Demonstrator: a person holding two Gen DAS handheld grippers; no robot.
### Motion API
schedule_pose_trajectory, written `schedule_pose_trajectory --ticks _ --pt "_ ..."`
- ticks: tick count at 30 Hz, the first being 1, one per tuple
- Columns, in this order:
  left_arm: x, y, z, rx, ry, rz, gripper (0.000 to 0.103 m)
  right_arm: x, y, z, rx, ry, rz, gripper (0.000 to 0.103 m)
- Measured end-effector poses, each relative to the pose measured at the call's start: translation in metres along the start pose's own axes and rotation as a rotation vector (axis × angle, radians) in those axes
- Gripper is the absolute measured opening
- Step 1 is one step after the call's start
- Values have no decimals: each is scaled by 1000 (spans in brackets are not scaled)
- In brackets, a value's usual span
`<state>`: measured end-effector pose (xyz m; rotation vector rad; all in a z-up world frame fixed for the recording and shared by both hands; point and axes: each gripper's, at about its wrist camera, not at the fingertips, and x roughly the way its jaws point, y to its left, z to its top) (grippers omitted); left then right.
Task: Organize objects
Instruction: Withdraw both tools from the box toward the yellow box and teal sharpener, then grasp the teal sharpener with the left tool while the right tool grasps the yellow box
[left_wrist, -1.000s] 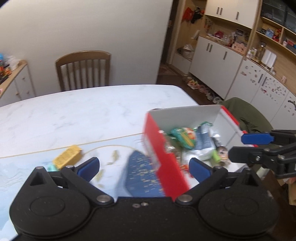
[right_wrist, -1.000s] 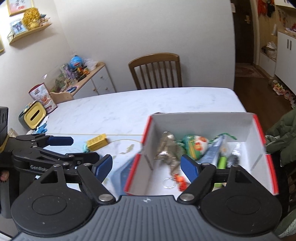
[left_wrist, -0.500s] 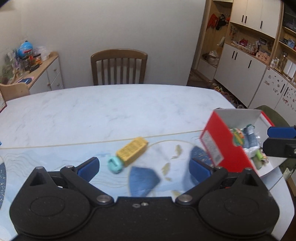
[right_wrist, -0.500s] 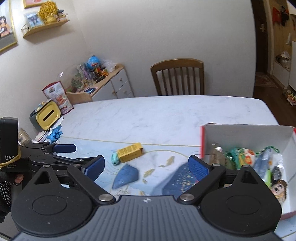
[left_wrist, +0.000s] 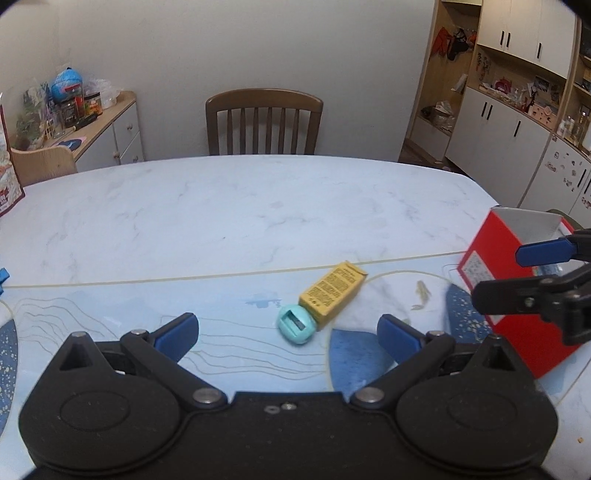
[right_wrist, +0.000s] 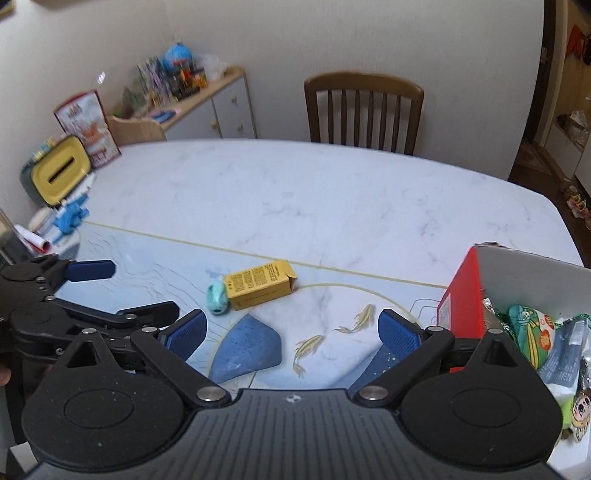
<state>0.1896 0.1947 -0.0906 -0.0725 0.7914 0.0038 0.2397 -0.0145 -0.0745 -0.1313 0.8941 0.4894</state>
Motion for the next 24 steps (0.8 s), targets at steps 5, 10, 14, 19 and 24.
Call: schedule_pose_trajectory --ticks 5,10,14,19,24 --pt "16 4 -6 14 1 -5 103 27 0 13 13 47 -18 100" --pt "32 2 -10 20 -13 17 103 51 5 23 26 84 -27 100" --pt "44 0 -12 7 -16 13 102 69 7 32 57 119 -18 100" --pt "55 2 -12 -2 -16 1 101 87 12 40 65 147 -32 100" --pt "63 10 -13 -25 3 -17 95 106 15 51 106 172 -41 100"
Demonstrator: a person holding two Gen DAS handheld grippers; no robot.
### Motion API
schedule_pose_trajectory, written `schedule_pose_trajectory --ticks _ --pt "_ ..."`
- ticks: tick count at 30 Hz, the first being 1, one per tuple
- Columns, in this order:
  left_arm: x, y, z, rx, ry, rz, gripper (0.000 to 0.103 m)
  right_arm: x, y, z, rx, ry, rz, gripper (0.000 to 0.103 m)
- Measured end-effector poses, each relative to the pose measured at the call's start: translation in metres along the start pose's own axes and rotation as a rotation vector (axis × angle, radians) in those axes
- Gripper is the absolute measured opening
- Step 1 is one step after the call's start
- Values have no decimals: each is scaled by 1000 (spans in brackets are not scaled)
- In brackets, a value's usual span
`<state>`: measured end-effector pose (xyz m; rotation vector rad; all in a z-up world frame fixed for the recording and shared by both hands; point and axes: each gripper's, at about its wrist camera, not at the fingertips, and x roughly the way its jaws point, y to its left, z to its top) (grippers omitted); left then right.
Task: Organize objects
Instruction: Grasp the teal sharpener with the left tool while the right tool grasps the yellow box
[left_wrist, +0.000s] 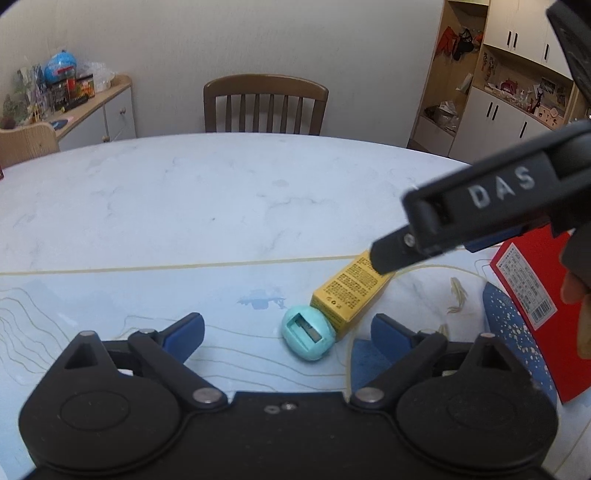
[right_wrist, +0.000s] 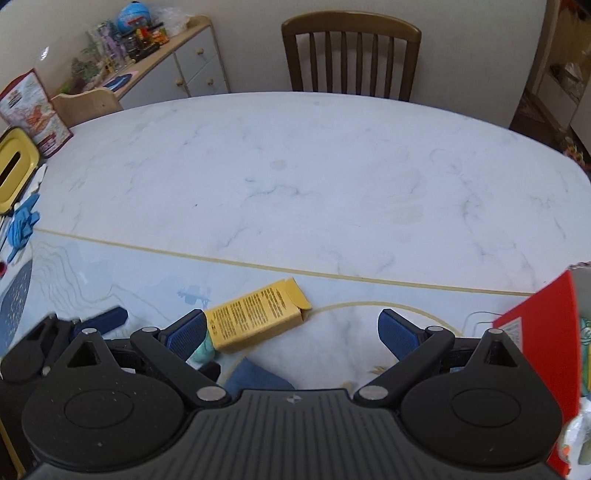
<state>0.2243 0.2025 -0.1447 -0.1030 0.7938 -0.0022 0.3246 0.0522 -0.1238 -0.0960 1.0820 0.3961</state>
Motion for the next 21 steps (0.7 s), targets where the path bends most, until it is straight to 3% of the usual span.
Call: schedule_pose_trajectory --ticks 17,21 --pt "16 15 -1 -35 56 -55 77 56 23 13 27 70 -119 100" --pt "21 17 -1 -47 67 -69 76 59 20 10 26 79 -115 100"
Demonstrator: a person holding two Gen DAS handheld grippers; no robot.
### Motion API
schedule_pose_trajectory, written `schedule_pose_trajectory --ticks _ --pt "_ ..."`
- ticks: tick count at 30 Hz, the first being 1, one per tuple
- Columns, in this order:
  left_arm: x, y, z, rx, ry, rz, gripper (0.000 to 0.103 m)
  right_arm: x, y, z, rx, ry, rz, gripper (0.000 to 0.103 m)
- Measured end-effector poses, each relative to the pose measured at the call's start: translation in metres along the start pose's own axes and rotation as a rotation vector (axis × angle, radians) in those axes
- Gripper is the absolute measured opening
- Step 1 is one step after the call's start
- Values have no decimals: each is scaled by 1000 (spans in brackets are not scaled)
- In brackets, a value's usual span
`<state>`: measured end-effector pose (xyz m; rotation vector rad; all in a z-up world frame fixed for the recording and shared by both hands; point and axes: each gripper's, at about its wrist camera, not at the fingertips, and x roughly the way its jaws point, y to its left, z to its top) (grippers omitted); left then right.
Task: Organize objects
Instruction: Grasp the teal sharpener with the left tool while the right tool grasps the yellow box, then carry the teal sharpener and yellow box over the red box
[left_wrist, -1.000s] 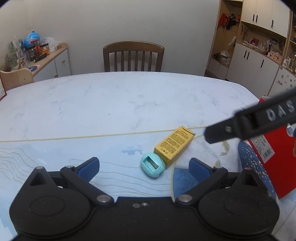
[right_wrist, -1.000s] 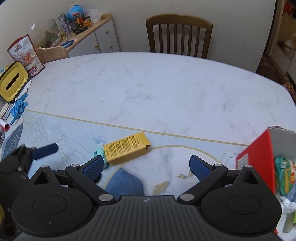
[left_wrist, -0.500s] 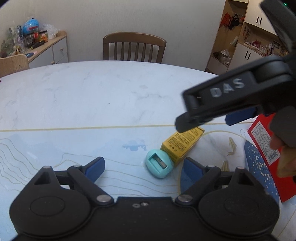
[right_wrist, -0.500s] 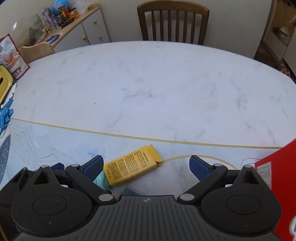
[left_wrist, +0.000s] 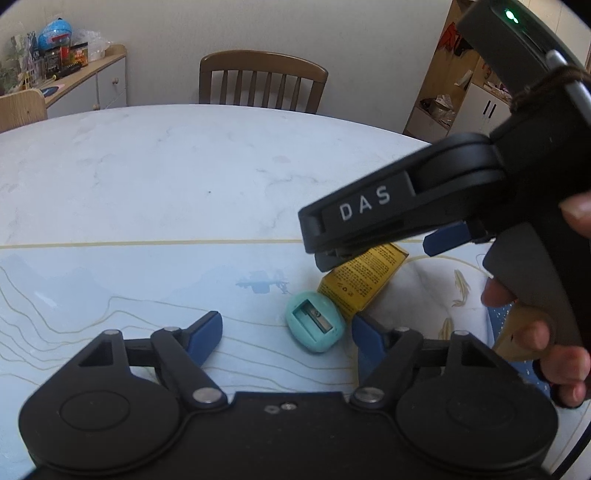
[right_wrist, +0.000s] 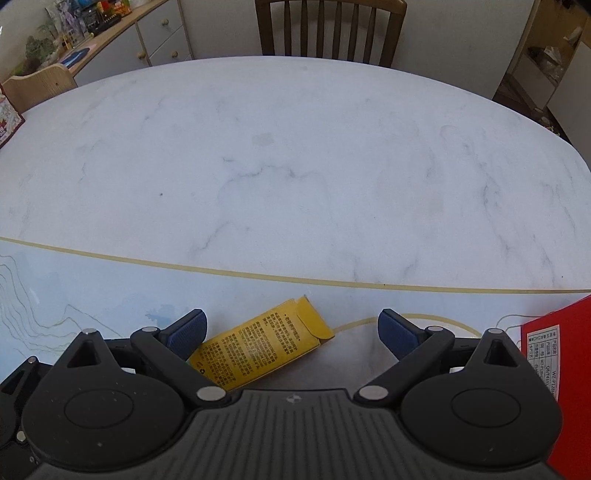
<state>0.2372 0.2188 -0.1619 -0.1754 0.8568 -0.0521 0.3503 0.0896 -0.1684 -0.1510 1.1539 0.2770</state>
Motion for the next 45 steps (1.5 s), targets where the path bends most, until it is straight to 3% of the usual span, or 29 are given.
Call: schedule_pose_trajectory --ticks 14,18,21,23,28,45 --pt "3 -10 -3 94 -12 -19 49 11 -16 -16 -18 48 11 96" --pt "3 -14 -4 108 -13 -5 45 10 -17 -18 -31 43 1 86" --pt "3 -15 -3 101 -9 -16 35 7 -15 -19 -49 28 3 74" --pt "3 -16 -3 99 -4 -17 30 6 -14 -21 -62 20 9 61" --pt "1 -15 -2 74 4 -11 29 0 -9 -24 -93 9 19 32" --pt "-21 -11 -19 -32 49 12 29 -48 -23 -73 -87 25 114 30"
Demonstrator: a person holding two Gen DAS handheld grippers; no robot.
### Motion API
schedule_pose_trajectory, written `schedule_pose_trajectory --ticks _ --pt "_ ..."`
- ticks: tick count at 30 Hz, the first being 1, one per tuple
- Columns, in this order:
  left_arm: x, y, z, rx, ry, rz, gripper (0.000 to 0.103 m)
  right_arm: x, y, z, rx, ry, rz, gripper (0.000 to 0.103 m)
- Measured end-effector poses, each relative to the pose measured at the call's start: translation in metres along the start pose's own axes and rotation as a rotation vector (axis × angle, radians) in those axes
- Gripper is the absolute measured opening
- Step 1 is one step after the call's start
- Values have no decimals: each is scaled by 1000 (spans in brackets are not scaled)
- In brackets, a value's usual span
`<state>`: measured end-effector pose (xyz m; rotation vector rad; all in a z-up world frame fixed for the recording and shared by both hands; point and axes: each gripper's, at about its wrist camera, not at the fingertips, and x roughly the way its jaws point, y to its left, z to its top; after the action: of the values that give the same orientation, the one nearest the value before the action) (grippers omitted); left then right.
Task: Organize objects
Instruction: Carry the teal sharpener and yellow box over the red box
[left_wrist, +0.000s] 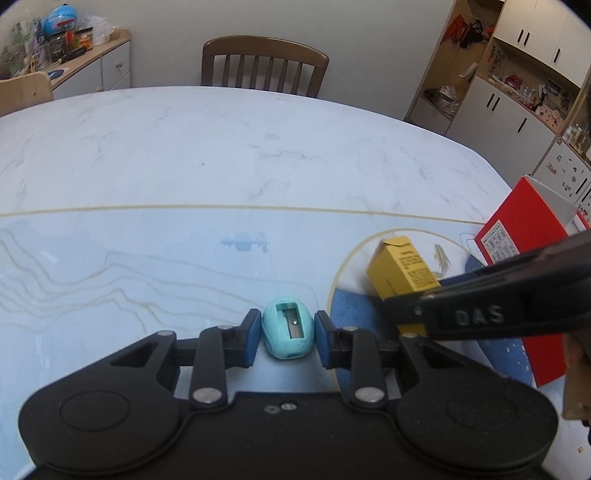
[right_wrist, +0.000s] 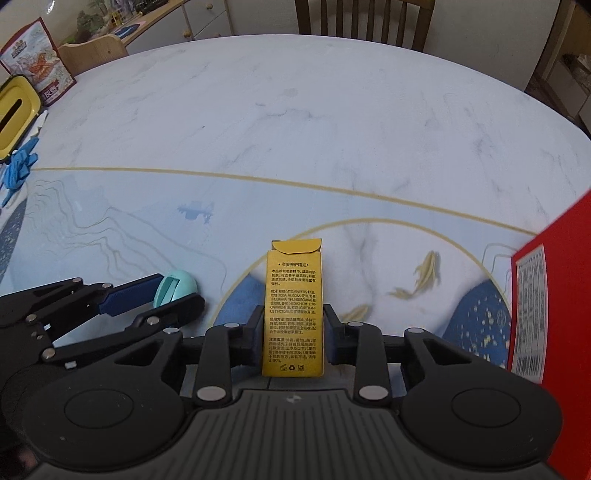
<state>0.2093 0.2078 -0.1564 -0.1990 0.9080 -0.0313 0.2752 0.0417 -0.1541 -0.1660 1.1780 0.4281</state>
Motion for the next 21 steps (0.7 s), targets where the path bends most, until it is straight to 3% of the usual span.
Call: schedule_pose_trajectory --ticks 11,21 --pt "-29 -27 -4 -31 1 -1 29 -59 -21 -29 10 -37 69 30" --pt "-55 -82 1 -28 -26 -21 29 -116 -73 -52 37 -91 110 30"
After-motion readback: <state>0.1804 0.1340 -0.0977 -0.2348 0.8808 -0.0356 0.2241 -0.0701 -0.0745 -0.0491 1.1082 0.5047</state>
